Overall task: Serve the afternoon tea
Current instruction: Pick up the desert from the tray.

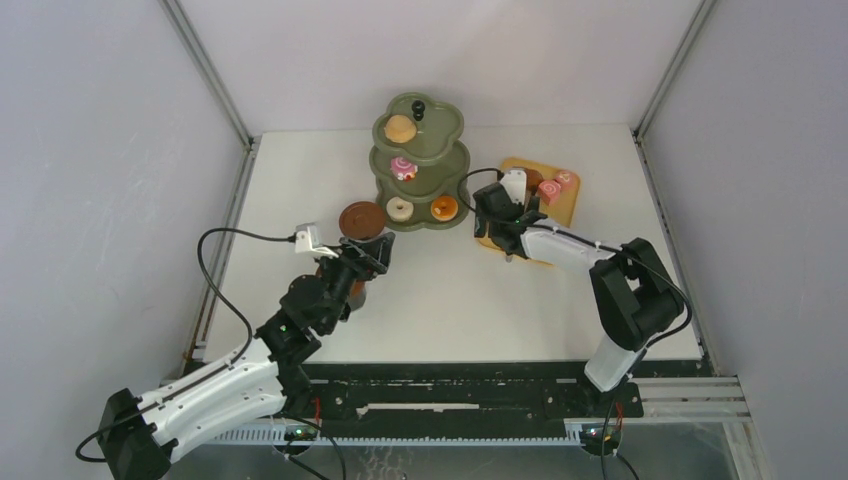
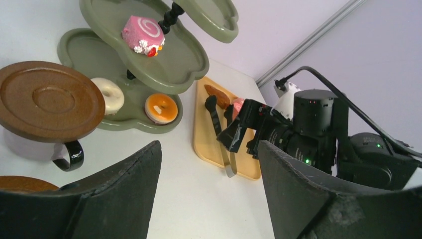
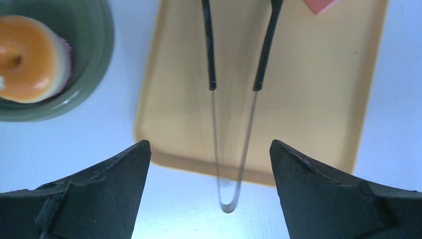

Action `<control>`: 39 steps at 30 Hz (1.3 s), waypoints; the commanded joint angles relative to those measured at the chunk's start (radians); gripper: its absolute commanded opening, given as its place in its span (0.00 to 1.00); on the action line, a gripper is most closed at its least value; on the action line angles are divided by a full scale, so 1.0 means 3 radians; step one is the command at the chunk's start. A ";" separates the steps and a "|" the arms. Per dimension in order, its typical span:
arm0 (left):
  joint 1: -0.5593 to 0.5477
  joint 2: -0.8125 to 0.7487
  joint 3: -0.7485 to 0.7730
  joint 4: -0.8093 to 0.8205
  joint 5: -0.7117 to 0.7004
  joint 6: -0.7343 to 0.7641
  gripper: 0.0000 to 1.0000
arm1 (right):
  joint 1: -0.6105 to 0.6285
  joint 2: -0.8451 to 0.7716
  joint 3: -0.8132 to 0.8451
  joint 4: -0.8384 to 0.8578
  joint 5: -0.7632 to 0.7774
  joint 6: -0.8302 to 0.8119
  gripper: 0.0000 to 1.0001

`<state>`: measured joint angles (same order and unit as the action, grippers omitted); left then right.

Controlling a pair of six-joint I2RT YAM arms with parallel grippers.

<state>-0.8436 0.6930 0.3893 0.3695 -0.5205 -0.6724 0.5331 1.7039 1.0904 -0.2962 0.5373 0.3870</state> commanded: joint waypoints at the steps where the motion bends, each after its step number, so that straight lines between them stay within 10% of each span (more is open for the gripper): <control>1: -0.0021 -0.0001 0.0141 0.0285 -0.0016 0.0211 0.76 | 0.0142 -0.0135 -0.0090 0.0405 0.0498 0.0580 0.95; 39: -0.0020 0.0225 -0.0019 0.0691 -0.0129 0.0238 0.75 | -0.0340 0.0683 0.0409 0.0035 -0.0152 0.0490 0.73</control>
<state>-0.8444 0.7597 0.3885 0.5159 -0.5442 -0.6201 0.4400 1.8942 1.1587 -0.2691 0.4877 0.5186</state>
